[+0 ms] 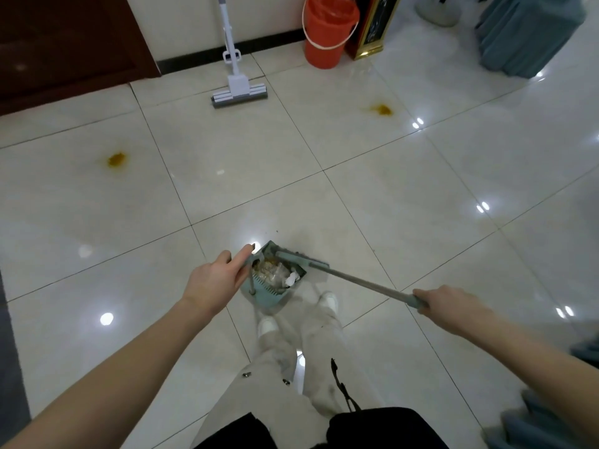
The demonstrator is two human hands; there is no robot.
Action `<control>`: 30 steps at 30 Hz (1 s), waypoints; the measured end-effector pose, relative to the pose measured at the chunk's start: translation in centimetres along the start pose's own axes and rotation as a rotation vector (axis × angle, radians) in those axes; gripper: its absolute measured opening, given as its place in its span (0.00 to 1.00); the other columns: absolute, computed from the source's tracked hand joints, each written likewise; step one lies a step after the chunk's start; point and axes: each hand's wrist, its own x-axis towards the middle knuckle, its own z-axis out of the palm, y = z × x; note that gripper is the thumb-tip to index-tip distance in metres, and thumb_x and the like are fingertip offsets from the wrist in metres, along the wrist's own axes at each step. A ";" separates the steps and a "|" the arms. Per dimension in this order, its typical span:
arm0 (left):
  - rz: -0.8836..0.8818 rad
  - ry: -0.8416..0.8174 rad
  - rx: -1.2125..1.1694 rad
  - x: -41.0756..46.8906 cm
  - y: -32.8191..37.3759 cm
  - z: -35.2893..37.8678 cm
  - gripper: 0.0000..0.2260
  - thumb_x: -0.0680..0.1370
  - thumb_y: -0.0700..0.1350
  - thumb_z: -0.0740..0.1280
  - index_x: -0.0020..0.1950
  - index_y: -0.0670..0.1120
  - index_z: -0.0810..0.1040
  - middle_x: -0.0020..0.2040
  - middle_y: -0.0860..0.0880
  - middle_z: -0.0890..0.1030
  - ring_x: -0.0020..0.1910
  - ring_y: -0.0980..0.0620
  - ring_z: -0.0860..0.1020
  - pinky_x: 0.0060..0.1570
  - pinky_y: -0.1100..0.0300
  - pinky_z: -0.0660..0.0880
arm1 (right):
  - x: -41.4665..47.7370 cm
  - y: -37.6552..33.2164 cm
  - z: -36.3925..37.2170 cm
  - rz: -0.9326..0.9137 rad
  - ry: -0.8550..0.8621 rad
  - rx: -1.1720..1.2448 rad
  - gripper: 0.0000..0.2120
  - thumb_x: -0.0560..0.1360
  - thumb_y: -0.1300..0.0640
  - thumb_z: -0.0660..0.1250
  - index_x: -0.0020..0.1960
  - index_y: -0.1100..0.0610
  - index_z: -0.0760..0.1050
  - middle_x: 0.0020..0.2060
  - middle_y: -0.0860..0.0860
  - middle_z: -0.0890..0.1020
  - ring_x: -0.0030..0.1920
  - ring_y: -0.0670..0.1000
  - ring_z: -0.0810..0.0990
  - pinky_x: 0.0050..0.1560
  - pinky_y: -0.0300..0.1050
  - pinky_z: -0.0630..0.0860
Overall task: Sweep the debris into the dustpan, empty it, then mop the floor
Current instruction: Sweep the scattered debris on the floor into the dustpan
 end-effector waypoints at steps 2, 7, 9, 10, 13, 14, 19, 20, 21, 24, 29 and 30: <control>-0.018 -0.005 0.004 -0.3 -0.4 -0.1 0.14 0.79 0.52 0.58 0.64 0.52 0.66 0.33 0.47 0.71 0.19 0.45 0.65 0.21 0.62 0.64 | 0.9 -0.5 -0.4 0.024 0.019 0.026 0.13 0.81 0.46 0.56 0.61 0.48 0.73 0.46 0.50 0.76 0.45 0.52 0.77 0.41 0.43 0.71; -0.042 -0.013 0.003 -1.6 -1.8 -0.9 0.15 0.79 0.51 0.60 0.65 0.52 0.65 0.35 0.47 0.72 0.21 0.46 0.69 0.21 0.60 0.69 | 3.7 -2.6 -2.3 0.087 0.053 0.100 0.13 0.81 0.47 0.58 0.60 0.50 0.75 0.41 0.49 0.76 0.32 0.48 0.74 0.37 0.44 0.74; -0.042 -0.030 0.009 -2.1 -2.3 -1.0 0.15 0.79 0.53 0.57 0.65 0.53 0.64 0.35 0.47 0.72 0.21 0.46 0.69 0.20 0.59 0.70 | 4.8 -3.6 -2.9 0.089 0.065 0.120 0.12 0.80 0.48 0.58 0.60 0.50 0.75 0.38 0.48 0.73 0.35 0.50 0.76 0.39 0.45 0.76; -0.037 -0.043 0.013 -2.2 -2.4 -1.0 0.15 0.80 0.54 0.55 0.65 0.53 0.64 0.35 0.47 0.72 0.21 0.46 0.69 0.20 0.59 0.70 | 5.3 -4.2 -3.1 0.090 0.066 0.121 0.12 0.80 0.49 0.59 0.59 0.50 0.75 0.37 0.48 0.73 0.37 0.51 0.77 0.40 0.45 0.77; -0.045 -0.072 0.009 -2.4 -2.4 -0.5 0.16 0.80 0.55 0.51 0.67 0.54 0.62 0.38 0.47 0.73 0.23 0.46 0.72 0.22 0.57 0.73 | 6.3 -6.3 -3.2 0.094 0.036 0.140 0.13 0.79 0.56 0.58 0.61 0.50 0.75 0.37 0.49 0.73 0.41 0.52 0.79 0.45 0.47 0.81; -0.057 -0.080 -0.002 -2.4 -2.3 -0.5 0.16 0.80 0.55 0.52 0.67 0.54 0.61 0.38 0.47 0.73 0.24 0.46 0.72 0.23 0.56 0.74 | 6.5 -6.9 -3.1 0.088 0.021 0.148 0.14 0.79 0.58 0.57 0.62 0.50 0.74 0.37 0.49 0.73 0.42 0.53 0.79 0.48 0.48 0.81; -0.060 -0.087 -0.020 -2.3 -1.3 -0.2 0.16 0.80 0.54 0.54 0.67 0.54 0.61 0.38 0.47 0.72 0.23 0.47 0.71 0.22 0.56 0.73 | 6.2 -8.2 -1.7 0.017 -0.052 0.103 0.18 0.79 0.62 0.56 0.66 0.53 0.72 0.35 0.49 0.68 0.41 0.53 0.77 0.44 0.45 0.79; -0.055 -0.084 -0.022 -2.2 -1.1 -0.2 0.16 0.80 0.54 0.54 0.67 0.54 0.61 0.38 0.47 0.72 0.23 0.46 0.71 0.22 0.56 0.72 | 5.7 -8.1 -1.4 -0.003 -0.056 0.051 0.19 0.79 0.63 0.56 0.67 0.52 0.71 0.35 0.48 0.67 0.40 0.52 0.76 0.42 0.43 0.76; -0.052 -0.079 -0.021 -2.0 -1.1 -0.2 0.16 0.80 0.54 0.54 0.67 0.54 0.61 0.38 0.47 0.72 0.23 0.46 0.71 0.22 0.56 0.72 | 5.2 -7.9 -1.2 -0.022 -0.059 -0.006 0.20 0.79 0.63 0.55 0.68 0.50 0.70 0.34 0.48 0.66 0.39 0.52 0.74 0.40 0.43 0.73; -0.038 -0.047 -0.021 -1.5 -1.6 -0.4 0.16 0.80 0.55 0.52 0.66 0.52 0.63 0.37 0.47 0.72 0.23 0.46 0.70 0.21 0.59 0.69 | 3.6 -6.9 -0.5 -0.068 -0.067 -0.120 0.21 0.79 0.63 0.54 0.69 0.47 0.68 0.35 0.48 0.66 0.34 0.48 0.71 0.33 0.41 0.69; -0.026 -0.018 -0.030 -1.6 -1.5 -0.4 0.19 0.78 0.56 0.50 0.65 0.51 0.66 0.35 0.47 0.72 0.21 0.44 0.70 0.21 0.60 0.67 | 1.9 -4.2 0.0 -0.069 -0.052 -0.212 0.23 0.78 0.62 0.56 0.68 0.43 0.66 0.35 0.47 0.67 0.39 0.52 0.74 0.35 0.41 0.70; -0.022 -0.014 -0.031 -1.6 -1.2 -0.5 0.18 0.79 0.56 0.50 0.65 0.51 0.66 0.35 0.47 0.72 0.21 0.44 0.70 0.21 0.60 0.67 | 1.8 -3.6 -0.2 -0.062 -0.038 -0.193 0.21 0.78 0.61 0.57 0.67 0.42 0.67 0.36 0.47 0.70 0.40 0.52 0.75 0.36 0.42 0.71</control>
